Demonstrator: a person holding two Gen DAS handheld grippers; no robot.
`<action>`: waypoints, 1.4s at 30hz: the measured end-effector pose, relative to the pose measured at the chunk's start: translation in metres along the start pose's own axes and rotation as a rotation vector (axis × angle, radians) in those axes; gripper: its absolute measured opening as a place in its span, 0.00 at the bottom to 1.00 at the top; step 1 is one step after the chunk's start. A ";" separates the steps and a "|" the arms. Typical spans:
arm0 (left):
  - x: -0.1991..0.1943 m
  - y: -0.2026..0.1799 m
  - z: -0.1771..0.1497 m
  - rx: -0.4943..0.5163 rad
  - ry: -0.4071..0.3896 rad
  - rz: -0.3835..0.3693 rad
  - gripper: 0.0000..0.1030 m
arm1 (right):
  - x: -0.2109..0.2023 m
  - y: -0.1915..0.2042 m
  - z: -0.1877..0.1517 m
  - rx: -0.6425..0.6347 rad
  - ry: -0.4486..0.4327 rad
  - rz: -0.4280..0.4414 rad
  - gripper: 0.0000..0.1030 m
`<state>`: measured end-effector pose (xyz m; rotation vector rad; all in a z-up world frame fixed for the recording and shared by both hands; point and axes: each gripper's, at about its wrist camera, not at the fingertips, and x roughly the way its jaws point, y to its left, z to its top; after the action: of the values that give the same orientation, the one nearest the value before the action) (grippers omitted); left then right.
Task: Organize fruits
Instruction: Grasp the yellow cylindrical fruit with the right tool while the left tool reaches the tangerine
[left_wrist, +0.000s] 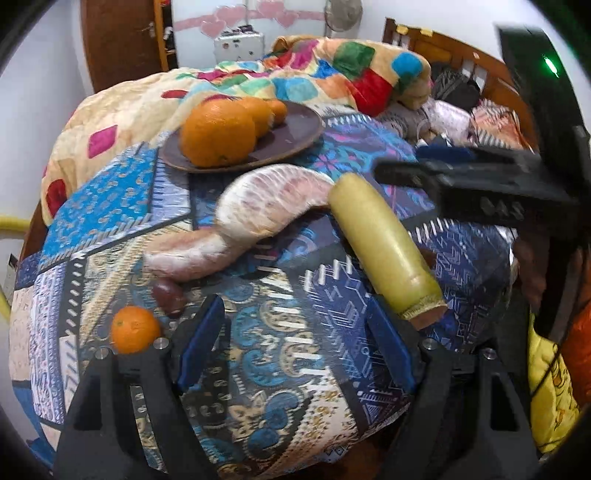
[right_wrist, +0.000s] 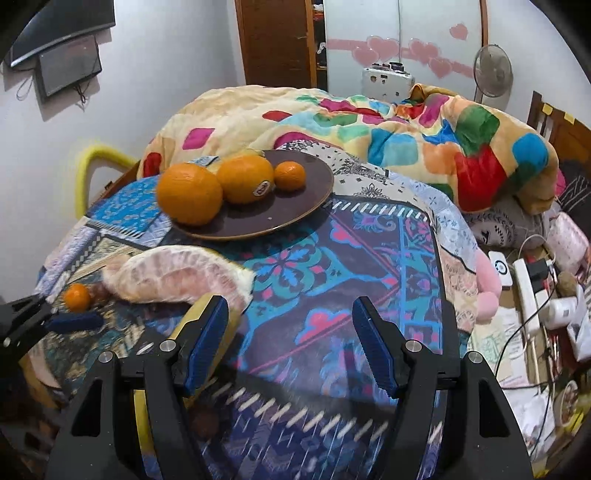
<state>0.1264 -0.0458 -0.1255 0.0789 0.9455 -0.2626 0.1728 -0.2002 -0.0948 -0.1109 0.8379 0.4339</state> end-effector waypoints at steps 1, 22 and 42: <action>-0.005 0.004 0.000 -0.007 -0.016 0.009 0.77 | -0.004 0.002 -0.002 0.000 0.001 0.007 0.65; -0.021 0.101 -0.042 -0.172 -0.053 0.111 0.77 | 0.022 0.046 -0.017 0.037 0.113 0.126 0.55; -0.015 0.088 -0.033 -0.120 -0.085 0.088 0.33 | 0.014 0.056 -0.014 0.037 0.082 0.161 0.32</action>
<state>0.1142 0.0480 -0.1368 -0.0013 0.8687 -0.1270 0.1482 -0.1487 -0.1110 -0.0269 0.9388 0.5679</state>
